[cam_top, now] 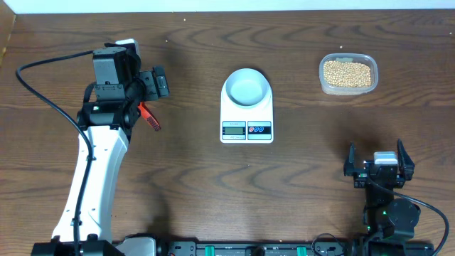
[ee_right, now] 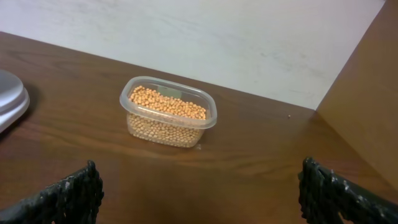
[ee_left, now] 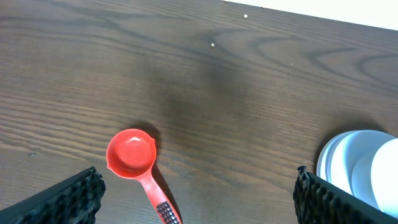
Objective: Scoop item into bowl and weigh 50g on scale
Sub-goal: 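Move the left gripper forward over the red scoop handle, then lower the left gripper and grasp the red scoop by its cup rim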
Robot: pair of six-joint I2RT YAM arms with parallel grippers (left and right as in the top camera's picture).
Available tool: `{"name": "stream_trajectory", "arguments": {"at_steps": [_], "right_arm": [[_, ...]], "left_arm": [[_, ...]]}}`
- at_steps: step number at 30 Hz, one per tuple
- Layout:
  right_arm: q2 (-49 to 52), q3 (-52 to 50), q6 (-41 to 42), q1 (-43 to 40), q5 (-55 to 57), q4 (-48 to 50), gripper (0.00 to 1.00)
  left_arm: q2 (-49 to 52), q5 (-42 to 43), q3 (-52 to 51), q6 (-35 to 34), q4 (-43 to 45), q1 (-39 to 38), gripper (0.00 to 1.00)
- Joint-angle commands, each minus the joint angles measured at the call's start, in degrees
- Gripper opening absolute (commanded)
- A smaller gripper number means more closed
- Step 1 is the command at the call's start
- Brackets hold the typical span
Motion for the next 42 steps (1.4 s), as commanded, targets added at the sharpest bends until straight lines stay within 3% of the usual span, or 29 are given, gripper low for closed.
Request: {"name": "stream_trajectory", "arguments": {"at_steps": [1,16,24,28,32,42], "right_arm": [[-0.3,-0.2,0.4,0.5,0.5,-0.2,0.99],[-0.3,-0.2,0.6,0.3,2.8,1.6,0.99],[0.0,-0.1,11.3,-3.5,5.7,9.6,0.99],[1.9,1.0,12.2,-6.1,3.6,13.1,0.99],[7.2,5.1,12.2,-8.7,-0.9,13.7,0.99],[39.3,29.2,-0.1,-11.2,-12.6,13.6,0.99]], "left_arm": [[0.1,-0.8,1.3,-0.3,0.3,0.2,0.99],[1.2,-4.9,1.3,-1.2,6.6,0.2,0.99],[1.2,-4.8,1.4,-1.9,7.5,0.2,0.99],[1.2,-4.8,1.4,-1.9,7.5,0.2,0.99],[1.2,-4.8,1.6,-1.9,7.5,0.2,0.99],[1.2,-4.8,2.5,-2.3,7.6,0.2,0.99]]}}
